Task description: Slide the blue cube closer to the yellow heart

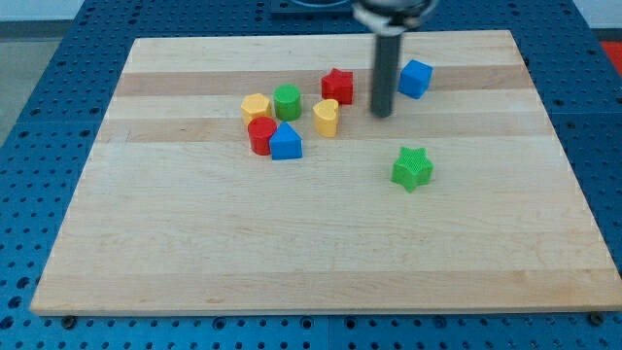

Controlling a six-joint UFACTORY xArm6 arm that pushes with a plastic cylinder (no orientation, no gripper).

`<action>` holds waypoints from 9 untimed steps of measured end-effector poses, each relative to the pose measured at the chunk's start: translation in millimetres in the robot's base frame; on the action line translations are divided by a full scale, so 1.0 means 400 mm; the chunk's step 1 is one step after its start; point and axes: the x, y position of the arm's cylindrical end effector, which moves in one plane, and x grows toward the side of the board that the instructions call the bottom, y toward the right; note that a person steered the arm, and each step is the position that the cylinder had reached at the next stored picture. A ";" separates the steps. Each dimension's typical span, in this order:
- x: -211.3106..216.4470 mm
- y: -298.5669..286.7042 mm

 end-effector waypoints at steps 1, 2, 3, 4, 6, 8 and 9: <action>-0.124 0.249; -0.140 0.324; -0.156 0.322; -0.266 0.284; -0.201 0.138; -0.069 0.040; -0.009 -0.018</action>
